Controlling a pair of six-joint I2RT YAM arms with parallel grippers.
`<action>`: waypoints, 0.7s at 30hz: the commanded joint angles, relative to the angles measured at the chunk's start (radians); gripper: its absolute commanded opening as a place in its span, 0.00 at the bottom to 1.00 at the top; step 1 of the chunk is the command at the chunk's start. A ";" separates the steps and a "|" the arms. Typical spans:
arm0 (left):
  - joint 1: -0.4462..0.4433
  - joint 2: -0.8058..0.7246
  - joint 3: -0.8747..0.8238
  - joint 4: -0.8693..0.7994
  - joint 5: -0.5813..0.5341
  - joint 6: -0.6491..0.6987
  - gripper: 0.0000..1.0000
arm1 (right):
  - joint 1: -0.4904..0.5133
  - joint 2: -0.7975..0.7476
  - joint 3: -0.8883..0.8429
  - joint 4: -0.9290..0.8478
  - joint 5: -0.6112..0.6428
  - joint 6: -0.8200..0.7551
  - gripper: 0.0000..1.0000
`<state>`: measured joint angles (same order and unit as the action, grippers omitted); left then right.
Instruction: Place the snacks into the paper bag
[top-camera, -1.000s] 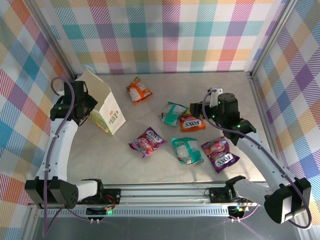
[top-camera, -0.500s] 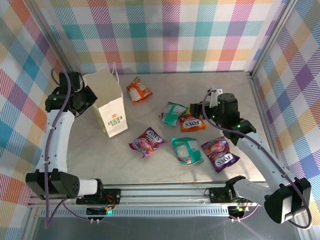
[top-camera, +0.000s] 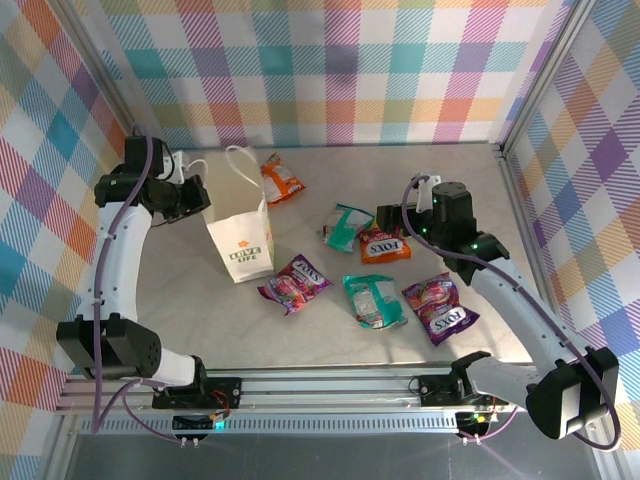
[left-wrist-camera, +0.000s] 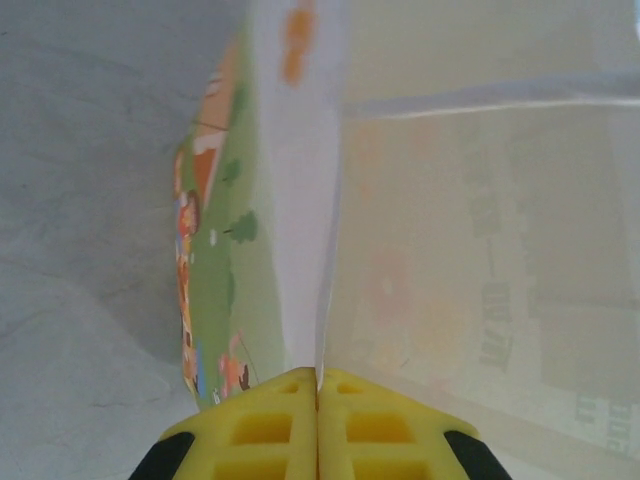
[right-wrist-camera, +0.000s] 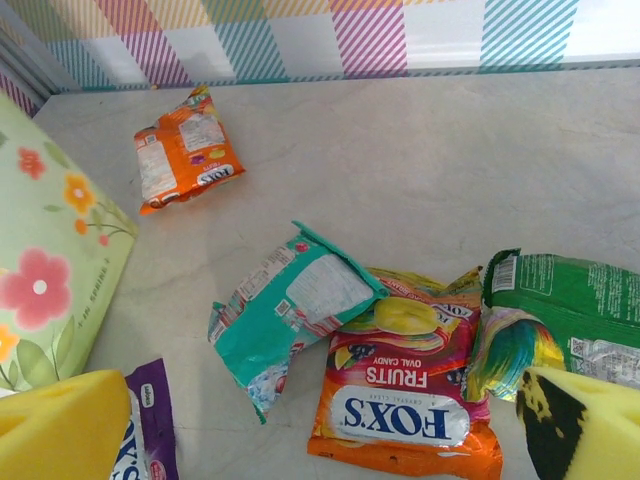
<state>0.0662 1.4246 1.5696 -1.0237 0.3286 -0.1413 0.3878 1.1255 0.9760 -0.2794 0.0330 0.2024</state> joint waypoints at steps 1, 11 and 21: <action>0.011 -0.026 0.009 0.001 0.070 0.123 0.05 | 0.010 0.008 0.043 -0.016 -0.016 0.009 0.99; 0.015 0.057 0.069 -0.119 0.028 0.232 0.07 | 0.021 0.026 0.046 -0.027 -0.016 0.014 0.99; 0.033 0.052 0.037 -0.121 0.038 0.203 0.17 | 0.039 0.062 0.070 -0.038 -0.018 0.017 0.99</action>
<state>0.0856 1.4776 1.6127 -1.1065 0.3508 0.0631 0.4156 1.1809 1.0107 -0.3126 0.0250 0.2035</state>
